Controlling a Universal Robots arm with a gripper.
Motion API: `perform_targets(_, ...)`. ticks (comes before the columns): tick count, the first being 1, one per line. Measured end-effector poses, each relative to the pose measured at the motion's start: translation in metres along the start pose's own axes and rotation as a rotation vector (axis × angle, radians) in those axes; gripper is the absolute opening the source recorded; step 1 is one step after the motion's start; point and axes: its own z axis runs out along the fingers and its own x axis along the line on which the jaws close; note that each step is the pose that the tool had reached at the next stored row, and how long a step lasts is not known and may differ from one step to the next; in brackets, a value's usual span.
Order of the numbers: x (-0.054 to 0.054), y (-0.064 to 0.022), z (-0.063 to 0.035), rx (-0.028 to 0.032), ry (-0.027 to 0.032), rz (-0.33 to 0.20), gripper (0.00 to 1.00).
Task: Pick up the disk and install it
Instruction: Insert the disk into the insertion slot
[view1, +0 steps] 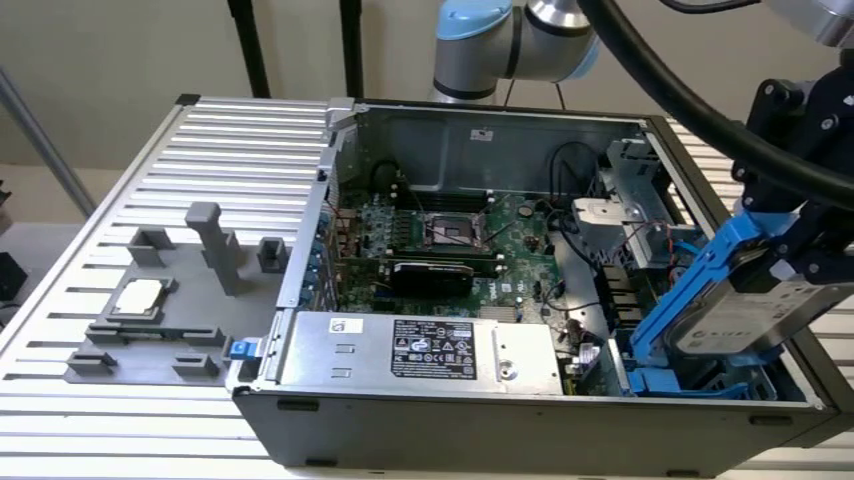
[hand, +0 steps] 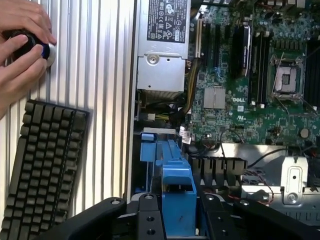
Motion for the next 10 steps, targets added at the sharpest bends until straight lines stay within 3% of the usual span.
perform_targets(3, 0.000, 0.0000, 0.0004, 0.0001, -0.0003, 0.000, 0.00)
perform_targets(7, -0.001, 0.0004, -0.0120, 0.0001, -0.0004, 0.000, 0.00)
perform_targets(10, -0.001, 0.0006, -0.0120, 0.0001, -0.0006, 0.000, 0.00)
